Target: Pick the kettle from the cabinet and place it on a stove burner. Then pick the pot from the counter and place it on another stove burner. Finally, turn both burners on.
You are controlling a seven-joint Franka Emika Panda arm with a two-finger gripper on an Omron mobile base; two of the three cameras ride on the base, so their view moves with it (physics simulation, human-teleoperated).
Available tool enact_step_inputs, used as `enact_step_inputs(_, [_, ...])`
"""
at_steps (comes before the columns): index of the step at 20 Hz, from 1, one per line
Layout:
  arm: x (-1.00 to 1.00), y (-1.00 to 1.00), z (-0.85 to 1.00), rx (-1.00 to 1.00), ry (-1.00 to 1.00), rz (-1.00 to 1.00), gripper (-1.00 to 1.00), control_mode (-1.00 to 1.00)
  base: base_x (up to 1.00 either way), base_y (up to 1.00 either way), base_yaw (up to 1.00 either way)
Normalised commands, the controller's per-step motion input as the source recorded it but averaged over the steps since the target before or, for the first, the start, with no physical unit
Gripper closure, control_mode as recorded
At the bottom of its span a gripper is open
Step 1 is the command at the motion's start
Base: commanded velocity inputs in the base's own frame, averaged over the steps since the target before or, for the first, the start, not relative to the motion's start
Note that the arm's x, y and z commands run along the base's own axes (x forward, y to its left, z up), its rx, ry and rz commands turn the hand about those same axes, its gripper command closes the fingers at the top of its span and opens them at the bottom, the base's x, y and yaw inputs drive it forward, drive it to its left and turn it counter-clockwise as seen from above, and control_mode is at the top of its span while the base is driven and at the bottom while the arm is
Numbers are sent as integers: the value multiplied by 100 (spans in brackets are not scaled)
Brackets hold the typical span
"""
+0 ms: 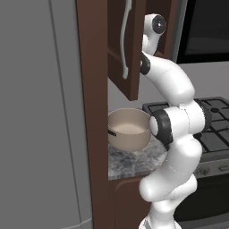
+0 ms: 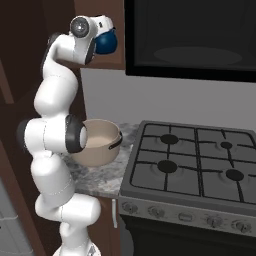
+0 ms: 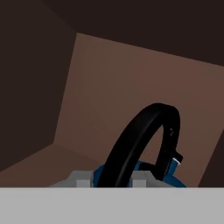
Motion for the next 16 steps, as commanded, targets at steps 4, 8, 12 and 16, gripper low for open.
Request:
enact_step_inputs(4, [-34, -4, 0, 0, 0, 0, 100, -100, 0, 0, 0])
enact_step_inputs(8, [-39, -7, 0, 1, -1, 0, 100, -100, 0, 0, 0])
enact_step_inputs(12, [-39, -8, 0, 3, 0, 0, 100, -100, 0, 0, 0])
enact_step_inputs(16, [-43, -5, 0, 4, 0, 0, 100, -100, 0, 0, 0])
